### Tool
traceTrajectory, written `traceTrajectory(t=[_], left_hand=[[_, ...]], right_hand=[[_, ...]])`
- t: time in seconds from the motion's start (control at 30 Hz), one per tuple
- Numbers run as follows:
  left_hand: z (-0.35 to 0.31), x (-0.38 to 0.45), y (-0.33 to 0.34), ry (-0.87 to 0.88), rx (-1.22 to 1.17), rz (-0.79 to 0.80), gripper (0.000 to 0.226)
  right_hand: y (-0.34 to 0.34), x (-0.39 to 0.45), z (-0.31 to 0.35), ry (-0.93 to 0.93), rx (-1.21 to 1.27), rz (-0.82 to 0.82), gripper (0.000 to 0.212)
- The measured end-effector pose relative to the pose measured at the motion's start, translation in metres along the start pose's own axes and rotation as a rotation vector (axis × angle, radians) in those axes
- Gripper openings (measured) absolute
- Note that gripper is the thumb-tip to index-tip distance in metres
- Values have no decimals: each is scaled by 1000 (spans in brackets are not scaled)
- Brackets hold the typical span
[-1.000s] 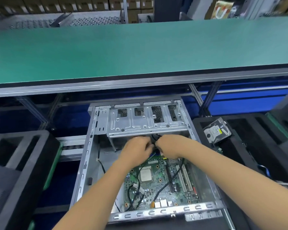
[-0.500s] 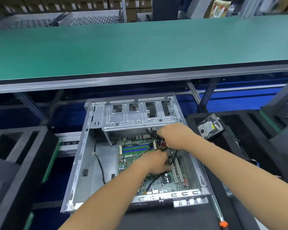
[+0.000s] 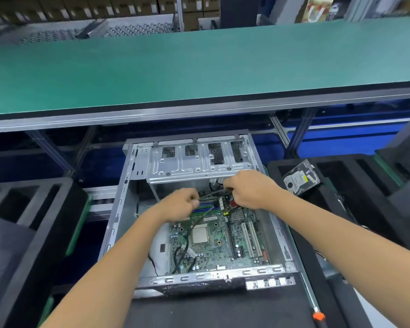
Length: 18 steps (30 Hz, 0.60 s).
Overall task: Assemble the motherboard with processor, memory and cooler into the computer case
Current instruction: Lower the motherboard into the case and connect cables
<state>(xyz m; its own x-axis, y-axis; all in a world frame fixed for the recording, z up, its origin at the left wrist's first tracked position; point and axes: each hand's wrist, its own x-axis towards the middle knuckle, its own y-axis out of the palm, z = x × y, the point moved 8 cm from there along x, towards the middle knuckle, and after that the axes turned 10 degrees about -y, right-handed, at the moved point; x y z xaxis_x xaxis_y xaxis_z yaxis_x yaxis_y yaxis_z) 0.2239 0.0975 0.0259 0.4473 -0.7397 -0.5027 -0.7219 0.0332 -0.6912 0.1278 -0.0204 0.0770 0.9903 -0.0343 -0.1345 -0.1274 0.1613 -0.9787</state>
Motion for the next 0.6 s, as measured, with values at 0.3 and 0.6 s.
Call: traceTrajectory(t=[0.3, 0.6], left_hand=[[23, 6, -2, -165, 685, -75, 19], [4, 51, 15, -204, 316, -102, 55]], right_hand=[[0, 1, 3, -17, -65, 39, 26], [5, 3, 0, -26, 21, 61, 19]])
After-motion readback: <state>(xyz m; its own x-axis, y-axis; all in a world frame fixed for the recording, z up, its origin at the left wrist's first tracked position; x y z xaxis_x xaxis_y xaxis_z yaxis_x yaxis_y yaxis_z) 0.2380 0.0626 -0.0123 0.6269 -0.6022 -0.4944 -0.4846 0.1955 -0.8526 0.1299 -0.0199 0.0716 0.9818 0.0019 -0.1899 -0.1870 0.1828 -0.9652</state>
